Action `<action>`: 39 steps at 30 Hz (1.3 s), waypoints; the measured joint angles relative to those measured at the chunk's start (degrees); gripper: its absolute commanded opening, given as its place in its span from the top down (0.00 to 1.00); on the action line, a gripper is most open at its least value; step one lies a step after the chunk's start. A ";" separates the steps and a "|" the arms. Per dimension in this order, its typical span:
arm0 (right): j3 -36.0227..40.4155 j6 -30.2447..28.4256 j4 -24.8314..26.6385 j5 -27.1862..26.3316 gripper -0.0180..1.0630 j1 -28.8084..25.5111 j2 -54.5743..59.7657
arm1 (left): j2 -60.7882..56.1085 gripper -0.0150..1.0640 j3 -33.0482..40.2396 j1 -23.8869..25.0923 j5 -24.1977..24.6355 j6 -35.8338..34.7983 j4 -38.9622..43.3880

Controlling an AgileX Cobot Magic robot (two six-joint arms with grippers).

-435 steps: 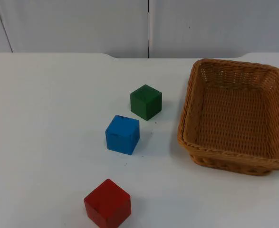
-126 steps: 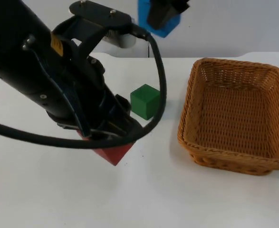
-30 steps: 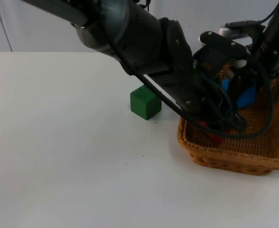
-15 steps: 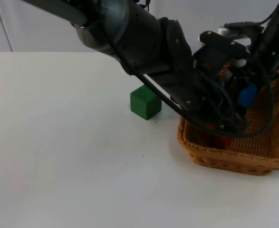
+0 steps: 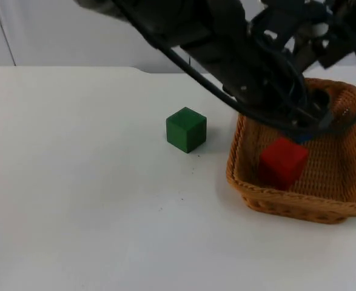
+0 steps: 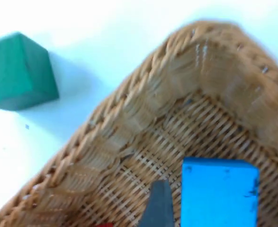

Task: Pick up one cube with each hand and place exactly two cubes into the same basket, leaving the remaining cube outside.

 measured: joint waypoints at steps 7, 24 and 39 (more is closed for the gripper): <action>0.00 0.00 0.00 1.71 0.37 0.00 -6.33 | -3.83 0.24 0.00 0.00 3.24 0.00 0.05; 6.57 0.00 0.49 4.74 0.37 0.00 -22.12 | -15.67 0.24 0.00 0.00 13.46 -10.40 10.16; 20.51 0.00 0.49 2.16 0.37 0.00 -35.10 | -22.75 0.24 3.72 0.00 17.59 -13.12 11.63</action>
